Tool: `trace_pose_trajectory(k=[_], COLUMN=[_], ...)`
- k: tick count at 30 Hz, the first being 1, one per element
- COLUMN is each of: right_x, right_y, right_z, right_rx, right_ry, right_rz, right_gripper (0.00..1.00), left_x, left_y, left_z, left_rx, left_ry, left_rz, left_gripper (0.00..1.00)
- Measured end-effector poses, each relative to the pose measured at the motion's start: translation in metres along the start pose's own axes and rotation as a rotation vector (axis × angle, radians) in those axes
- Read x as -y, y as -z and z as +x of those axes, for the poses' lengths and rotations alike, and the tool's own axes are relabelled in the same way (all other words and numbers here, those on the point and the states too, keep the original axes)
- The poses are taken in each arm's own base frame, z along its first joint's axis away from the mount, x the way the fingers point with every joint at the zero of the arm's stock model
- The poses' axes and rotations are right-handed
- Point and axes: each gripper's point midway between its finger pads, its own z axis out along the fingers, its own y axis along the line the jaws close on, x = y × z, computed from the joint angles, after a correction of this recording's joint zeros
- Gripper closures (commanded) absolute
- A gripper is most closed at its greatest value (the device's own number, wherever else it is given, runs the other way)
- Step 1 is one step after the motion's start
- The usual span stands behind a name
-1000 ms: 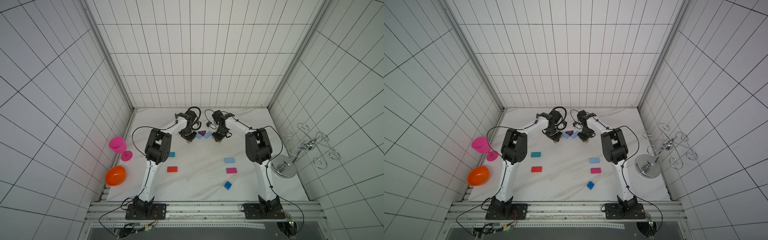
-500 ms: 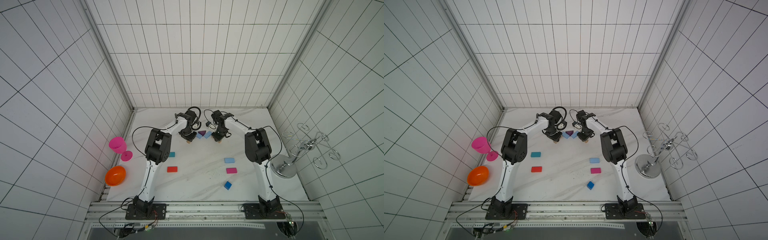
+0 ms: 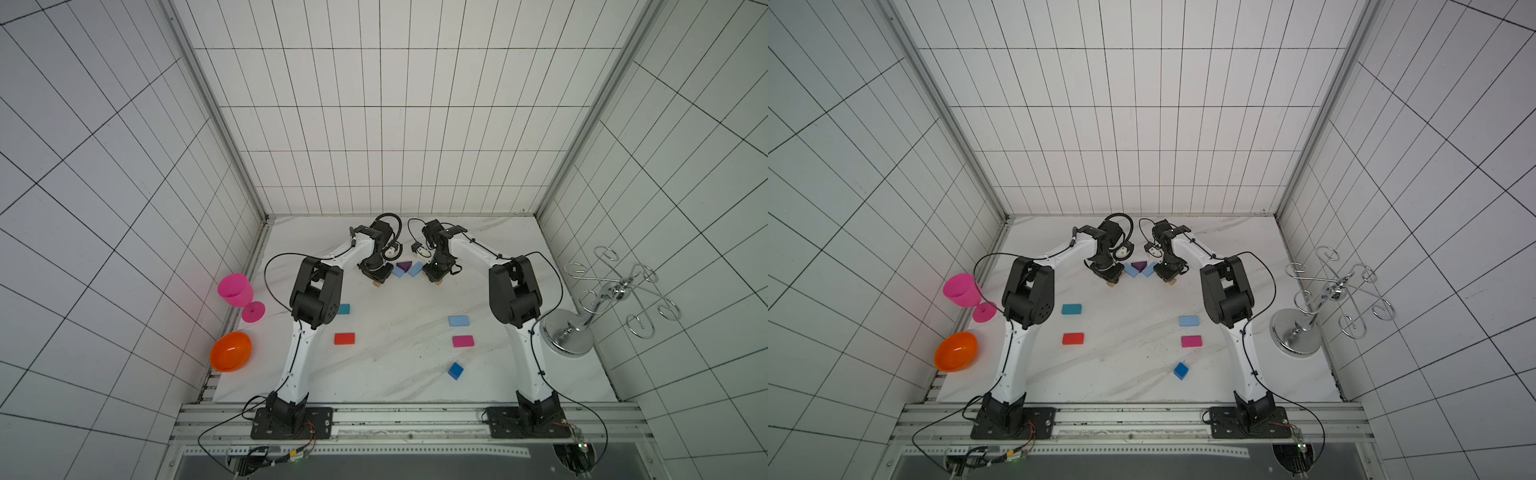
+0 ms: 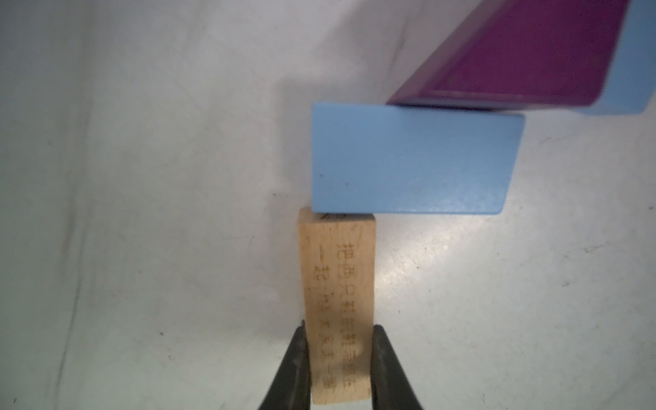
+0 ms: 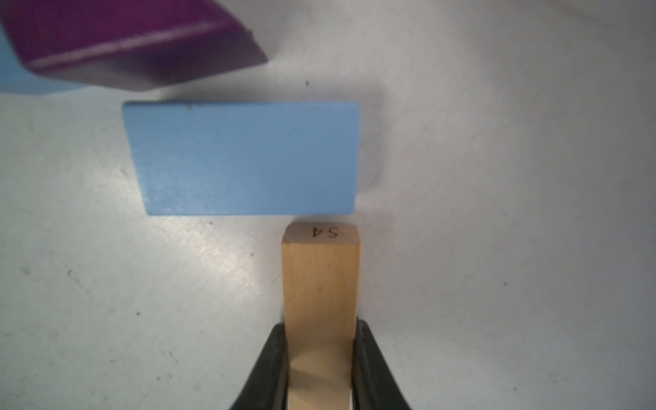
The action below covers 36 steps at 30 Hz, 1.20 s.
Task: Assemble a heart with building blocks
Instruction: Assemble the building block at the center of the board.
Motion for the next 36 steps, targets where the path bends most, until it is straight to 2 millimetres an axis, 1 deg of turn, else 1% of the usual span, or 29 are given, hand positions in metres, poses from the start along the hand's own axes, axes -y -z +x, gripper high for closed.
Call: trace_pose_trajectory(k=[9,33,36], right_x=[-0.0016,-0.0011,-0.0011], right_y=[-0.0007,-0.0011,-0.0011], right_z=[-0.0039,-0.0037,-0.0037], right_rx=[0.006,0.004,0.004], right_ry=[0.004,-0.015,-0.015], right_rz=[0.001,0.003,0.003], right_gripper=[1.00,1.00,0.99], left_x=[0.0001,0.0053,0.0051], left_y=[-0.0001,-0.0010,-0.0009], left_z=[-0.0001,-0.0068,-0.0068], left_rx=[0.000,0.021,0.021], left_ry=[0.000,-0.002,-0.002], left_rz=[0.001,0.004,0.004], left_gripper=[0.84,0.84,0.82])
